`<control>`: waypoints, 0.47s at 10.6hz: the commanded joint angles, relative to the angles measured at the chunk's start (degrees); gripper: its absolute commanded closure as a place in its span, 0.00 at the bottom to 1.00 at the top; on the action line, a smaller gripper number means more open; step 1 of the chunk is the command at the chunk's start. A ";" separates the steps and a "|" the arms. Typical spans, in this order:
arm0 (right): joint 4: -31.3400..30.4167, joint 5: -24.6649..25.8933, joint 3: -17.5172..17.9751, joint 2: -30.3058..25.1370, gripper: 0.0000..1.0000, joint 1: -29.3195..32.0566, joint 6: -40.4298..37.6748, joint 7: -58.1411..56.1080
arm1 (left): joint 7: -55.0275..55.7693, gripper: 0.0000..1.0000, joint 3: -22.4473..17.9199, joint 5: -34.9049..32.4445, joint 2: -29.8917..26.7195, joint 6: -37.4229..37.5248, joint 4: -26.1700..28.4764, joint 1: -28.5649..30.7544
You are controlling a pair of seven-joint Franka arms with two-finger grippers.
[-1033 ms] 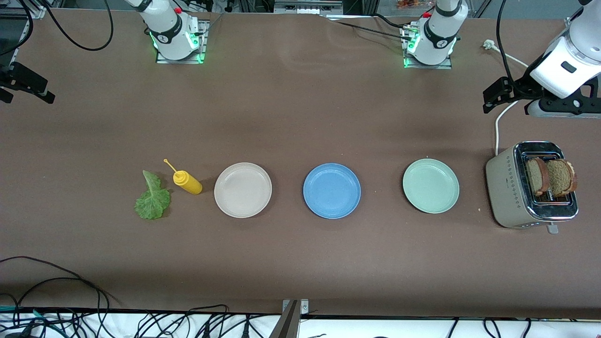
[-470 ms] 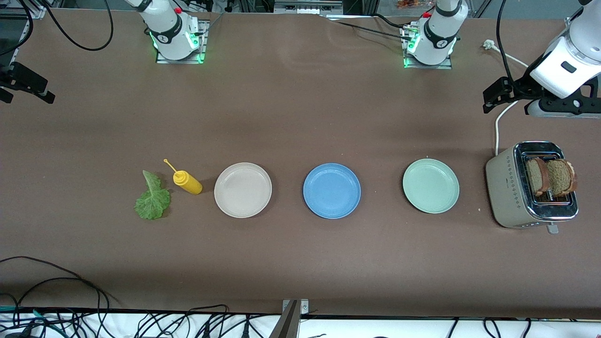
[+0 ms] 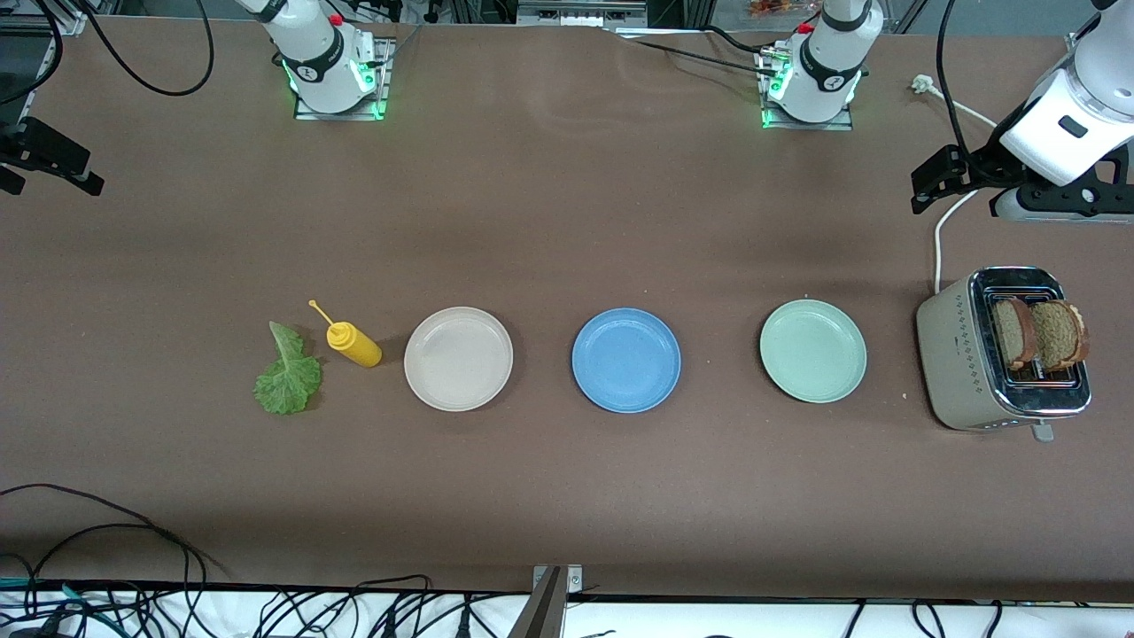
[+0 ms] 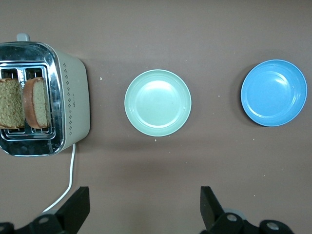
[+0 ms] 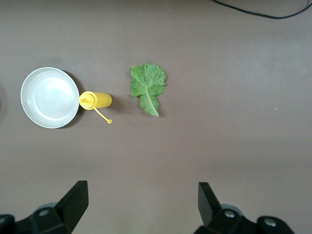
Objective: Make sandwich in blue plate with both arms
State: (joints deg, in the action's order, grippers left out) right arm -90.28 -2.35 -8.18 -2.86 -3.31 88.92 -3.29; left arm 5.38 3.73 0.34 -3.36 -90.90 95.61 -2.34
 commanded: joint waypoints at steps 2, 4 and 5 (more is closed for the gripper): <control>1.16 0.86 -0.35 -0.04 0.00 -0.38 -1.29 -0.84 | -0.54 0.00 -0.48 -0.87 1.08 1.78 -2.44 -0.56; 1.07 0.86 -0.26 0.05 0.00 -0.47 -1.29 -0.84 | -0.54 0.00 -0.39 -0.78 1.08 1.87 -2.44 -0.56; 1.07 0.86 -0.26 0.05 0.00 -0.47 -1.29 -0.84 | -0.54 0.00 -0.48 -0.78 1.08 1.95 -2.44 -0.56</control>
